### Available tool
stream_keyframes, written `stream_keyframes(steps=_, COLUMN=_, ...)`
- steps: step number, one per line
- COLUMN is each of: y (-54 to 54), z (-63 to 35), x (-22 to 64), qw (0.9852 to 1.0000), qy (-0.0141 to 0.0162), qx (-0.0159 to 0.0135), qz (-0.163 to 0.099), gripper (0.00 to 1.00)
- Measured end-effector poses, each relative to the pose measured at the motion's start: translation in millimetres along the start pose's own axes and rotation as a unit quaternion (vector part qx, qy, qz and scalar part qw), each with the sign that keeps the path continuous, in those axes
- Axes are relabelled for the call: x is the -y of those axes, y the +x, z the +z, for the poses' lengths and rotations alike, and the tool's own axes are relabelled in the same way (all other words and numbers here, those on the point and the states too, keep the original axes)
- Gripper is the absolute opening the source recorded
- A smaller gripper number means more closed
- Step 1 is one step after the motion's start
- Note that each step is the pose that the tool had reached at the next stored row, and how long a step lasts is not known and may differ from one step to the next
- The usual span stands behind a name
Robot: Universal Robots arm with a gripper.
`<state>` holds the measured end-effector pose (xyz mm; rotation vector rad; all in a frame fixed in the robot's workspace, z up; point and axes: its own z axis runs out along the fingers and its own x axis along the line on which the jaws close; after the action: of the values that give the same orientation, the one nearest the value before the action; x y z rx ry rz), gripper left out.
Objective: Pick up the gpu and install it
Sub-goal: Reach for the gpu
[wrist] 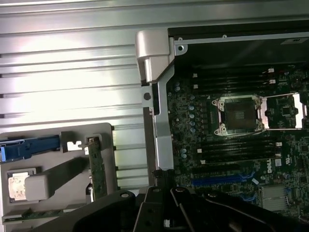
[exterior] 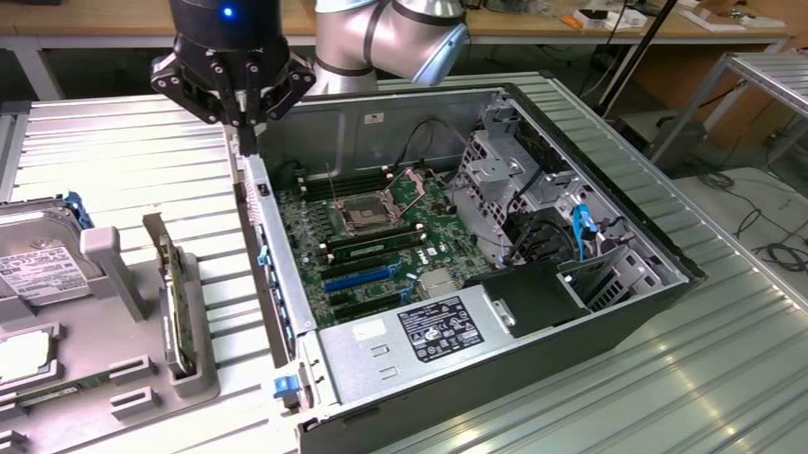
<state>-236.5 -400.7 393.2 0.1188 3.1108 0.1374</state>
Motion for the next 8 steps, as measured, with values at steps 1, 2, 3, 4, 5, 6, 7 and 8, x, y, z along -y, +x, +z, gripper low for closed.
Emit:
stream_keyframes(steps=1, y=1.6, z=-0.1, x=0.1, qw=1.0000, qy=0.0000, qx=0.0000, qz=0.000, gripper=0.11)
stream_keyframes(steps=2, y=2.6, z=-0.1, x=0.2, qw=1.0000, qy=0.0000, qx=0.0000, qz=0.000, gripper=0.11)
stream_keyframes(steps=3, y=3.5, z=-0.1, x=0.3, qw=1.0000, qy=0.0000, qx=0.0000, qz=0.000, gripper=0.11)
stream_keyframes(steps=4, y=5.2, z=-0.1, x=0.4, qw=1.0000, qy=0.0000, qx=0.0000, qz=0.000, gripper=0.11)
stream_keyframes(steps=5, y=7.2, z=-0.3, x=0.6, qw=1.0000, qy=0.0001, qx=0.0000, qz=0.000, gripper=0.11)
stream_keyframes(steps=6, y=8.2, z=-0.3, x=0.7, qw=1.0000, qy=0.0000, qx=-0.0001, qz=0.000, gripper=0.11)
stream_keyframes(steps=7, y=9.2, z=-0.3, x=0.8, qw=1.0000, qy=0.0000, qx=0.0000, qz=0.000, gripper=0.11)
stream_keyframes(steps=8, y=11.3, z=-0.4, x=1.0, qw=1.0000, qy=0.0000, qx=0.0000, qz=0.000, gripper=0.11)
